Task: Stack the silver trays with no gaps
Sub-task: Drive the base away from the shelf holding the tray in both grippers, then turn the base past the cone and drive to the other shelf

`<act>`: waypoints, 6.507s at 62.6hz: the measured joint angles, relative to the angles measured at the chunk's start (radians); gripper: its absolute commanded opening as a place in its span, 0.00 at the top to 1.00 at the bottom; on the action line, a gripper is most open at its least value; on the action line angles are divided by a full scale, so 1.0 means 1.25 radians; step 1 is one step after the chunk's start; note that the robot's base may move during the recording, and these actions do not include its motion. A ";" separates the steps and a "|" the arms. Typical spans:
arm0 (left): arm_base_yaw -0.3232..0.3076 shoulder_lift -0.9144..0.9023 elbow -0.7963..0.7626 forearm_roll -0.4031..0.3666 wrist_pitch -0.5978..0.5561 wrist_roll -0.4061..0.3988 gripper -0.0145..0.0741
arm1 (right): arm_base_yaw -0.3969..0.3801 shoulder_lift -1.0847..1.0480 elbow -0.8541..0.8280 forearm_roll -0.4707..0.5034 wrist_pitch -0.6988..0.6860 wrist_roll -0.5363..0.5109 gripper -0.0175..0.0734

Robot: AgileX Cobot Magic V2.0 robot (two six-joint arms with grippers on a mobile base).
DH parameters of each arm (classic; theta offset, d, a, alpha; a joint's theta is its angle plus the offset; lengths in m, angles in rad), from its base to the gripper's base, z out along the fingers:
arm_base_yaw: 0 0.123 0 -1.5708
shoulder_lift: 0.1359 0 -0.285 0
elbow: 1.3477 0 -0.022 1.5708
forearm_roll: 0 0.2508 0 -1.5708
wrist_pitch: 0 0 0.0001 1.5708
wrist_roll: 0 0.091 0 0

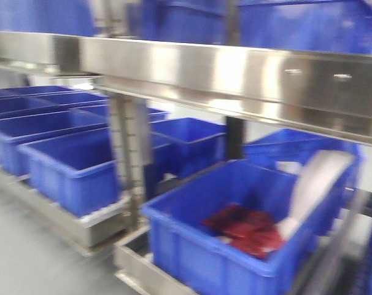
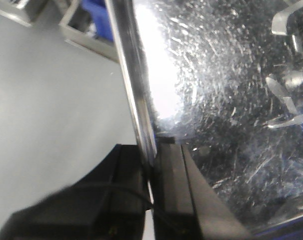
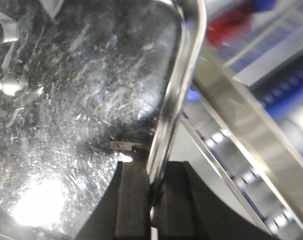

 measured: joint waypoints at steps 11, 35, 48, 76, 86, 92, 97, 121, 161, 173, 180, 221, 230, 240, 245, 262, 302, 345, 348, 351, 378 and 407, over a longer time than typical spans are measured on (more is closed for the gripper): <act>0.000 0.000 0.000 0.000 0.000 0.000 0.88 | 0.000 0.000 0.000 0.000 0.000 0.000 0.74; 0.000 0.000 -0.027 0.002 0.009 0.000 0.88 | 0.000 0.000 0.000 -0.001 -0.002 0.000 0.74; 0.000 0.000 -0.068 0.003 0.026 0.000 0.88 | 0.000 -0.001 -0.001 -0.002 -0.011 0.003 0.74; 0.000 0.000 -0.076 0.003 0.031 0.000 0.88 | 0.000 -0.004 -0.003 -0.002 -0.015 0.003 0.74; 0.000 0.000 -0.076 0.002 0.031 0.000 0.88 | 0.000 -0.004 -0.003 -0.002 -0.015 0.003 0.74; 0.000 0.000 -0.076 0.002 0.031 0.000 0.88 | 0.000 -0.004 -0.003 -0.002 -0.015 0.003 0.74; 0.000 0.000 -0.076 0.002 0.031 0.000 0.88 | 0.000 -0.004 -0.003 -0.002 -0.015 0.003 0.74; 0.000 0.000 -0.076 0.001 0.031 0.000 0.88 | 0.000 -0.004 -0.003 -0.002 -0.015 0.003 0.74; 0.000 0.000 -0.076 -0.001 0.031 0.000 0.88 | 0.000 -0.006 -0.003 -0.004 -0.014 0.003 0.74; 0.000 0.000 -0.076 -0.001 0.031 0.000 0.88 | 0.000 -0.006 -0.003 -0.004 -0.014 0.003 0.74; 0.000 0.000 -0.076 -0.003 0.031 0.000 0.88 | 0.000 -0.006 -0.003 -0.004 -0.012 0.003 0.74; 0.000 0.001 -0.076 -0.019 0.031 0.000 0.88 | 0.000 -0.006 -0.003 -0.009 -0.008 0.003 0.74; 0.000 0.001 -0.076 -0.019 0.031 0.000 0.88 | 0.000 -0.006 -0.003 -0.009 -0.008 0.003 0.74; 0.000 0.001 -0.076 -0.021 0.031 0.000 0.88 | 0.000 -0.006 -0.003 -0.009 -0.008 0.003 0.74; 0.000 0.001 -0.076 -0.021 0.031 0.000 0.88 | 0.000 -0.006 -0.003 -0.009 -0.008 0.003 0.74; 0.000 0.001 -0.076 -0.021 0.031 0.000 0.88 | 0.000 -0.006 -0.003 -0.009 -0.008 0.003 0.74; 0.000 0.001 -0.076 -0.021 0.031 0.000 0.88 | 0.000 -0.006 -0.003 -0.009 -0.008 0.003 0.74; 0.000 0.001 -0.076 -0.022 0.031 0.000 0.88 | 0.000 -0.006 -0.003 -0.010 -0.008 0.003 0.74; 0.000 0.001 -0.076 -0.022 0.031 0.000 0.88 | 0.000 -0.006 -0.003 -0.010 -0.008 0.003 0.74; 0.000 0.001 -0.076 -0.022 0.031 0.000 0.88 | 0.000 -0.006 -0.003 -0.010 -0.008 0.003 0.74; 0.000 0.001 -0.076 -0.020 0.031 0.001 0.88 | 0.000 -0.006 -0.003 -0.010 -0.008 0.003 0.74; 0.000 0.001 -0.076 -0.020 0.031 0.001 0.88 | 0.000 -0.006 -0.003 -0.011 -0.008 0.003 0.74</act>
